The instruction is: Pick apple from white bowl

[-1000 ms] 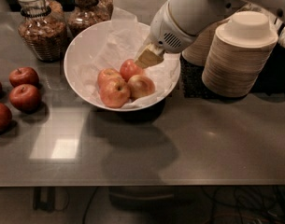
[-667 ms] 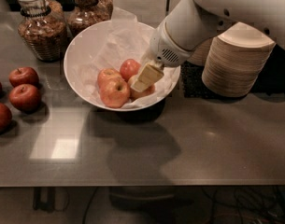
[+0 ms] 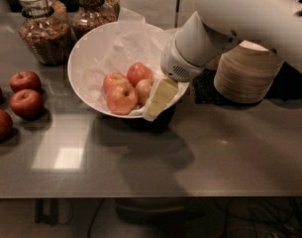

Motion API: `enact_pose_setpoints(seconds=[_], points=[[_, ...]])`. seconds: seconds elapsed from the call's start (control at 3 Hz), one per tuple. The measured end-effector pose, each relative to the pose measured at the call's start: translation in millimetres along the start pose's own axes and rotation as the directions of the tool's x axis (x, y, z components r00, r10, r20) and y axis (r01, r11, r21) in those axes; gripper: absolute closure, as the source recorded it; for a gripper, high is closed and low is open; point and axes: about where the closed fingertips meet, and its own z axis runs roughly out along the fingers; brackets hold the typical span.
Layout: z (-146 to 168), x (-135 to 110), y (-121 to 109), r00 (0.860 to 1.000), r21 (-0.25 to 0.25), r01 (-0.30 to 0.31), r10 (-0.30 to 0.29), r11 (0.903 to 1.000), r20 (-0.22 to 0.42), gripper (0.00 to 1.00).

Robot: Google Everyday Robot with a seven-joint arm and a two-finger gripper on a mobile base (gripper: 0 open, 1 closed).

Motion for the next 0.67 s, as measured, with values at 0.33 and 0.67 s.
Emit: enact_pose_setpoints(seconds=[0.33,0.67], points=[[-23.1,-20.2,-10.7,1.0,0.005,0.027,-0.027,0.9996,0.008,0.0],[-68.6,-61.0,-28.3,0.995,0.026,0.101,-0.101,0.9946,0.022,0.0]])
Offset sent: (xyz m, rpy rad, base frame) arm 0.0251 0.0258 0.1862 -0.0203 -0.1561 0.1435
